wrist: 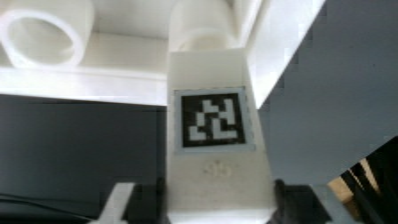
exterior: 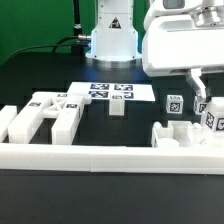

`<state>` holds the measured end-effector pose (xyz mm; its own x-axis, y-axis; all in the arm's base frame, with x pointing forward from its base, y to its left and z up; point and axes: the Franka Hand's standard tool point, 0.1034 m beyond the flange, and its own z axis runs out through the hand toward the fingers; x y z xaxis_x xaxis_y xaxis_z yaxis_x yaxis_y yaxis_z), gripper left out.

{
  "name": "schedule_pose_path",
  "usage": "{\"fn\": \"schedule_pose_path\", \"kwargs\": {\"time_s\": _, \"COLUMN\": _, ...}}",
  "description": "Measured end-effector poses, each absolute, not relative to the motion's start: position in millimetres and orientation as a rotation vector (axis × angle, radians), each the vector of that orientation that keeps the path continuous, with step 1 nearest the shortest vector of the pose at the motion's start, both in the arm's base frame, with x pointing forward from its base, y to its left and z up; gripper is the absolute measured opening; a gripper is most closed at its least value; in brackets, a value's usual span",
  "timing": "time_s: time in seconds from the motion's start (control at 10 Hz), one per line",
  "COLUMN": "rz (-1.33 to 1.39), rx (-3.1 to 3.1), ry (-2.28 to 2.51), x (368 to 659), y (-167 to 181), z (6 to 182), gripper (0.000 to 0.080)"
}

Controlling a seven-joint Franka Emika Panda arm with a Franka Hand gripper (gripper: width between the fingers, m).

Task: Assemble chair

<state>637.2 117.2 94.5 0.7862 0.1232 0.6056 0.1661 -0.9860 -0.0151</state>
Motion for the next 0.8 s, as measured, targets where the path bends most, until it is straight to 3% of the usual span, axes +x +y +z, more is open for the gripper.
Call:
{"fn": "schedule_pose_path", "kwargs": {"time_s": 0.4, "rz": -0.971, "rx": -2.908, "ry": -0.244, "x": 636.9, "y": 117.4, "z": 93.9, "gripper": 0.0281}}
{"fn": "schedule_pose_path", "kwargs": {"time_s": 0.6, "rz": -0.970, "rx": -2.909, "ry": -0.246, "x": 636.7, "y": 117.3, "z": 93.4, "gripper": 0.0534}}
{"fn": "schedule_pose_path", "kwargs": {"time_s": 0.7, "rz": -0.969, "rx": -2.909, "ry": -0.247, "x": 636.6, "y": 117.3, "z": 93.2, "gripper": 0.0617}}
{"fn": "schedule_pose_path", "kwargs": {"time_s": 0.8, "rz": -0.969, "rx": -2.909, "ry": -0.248, "x": 636.6, "y": 117.3, "z": 93.0, "gripper": 0.0642}}
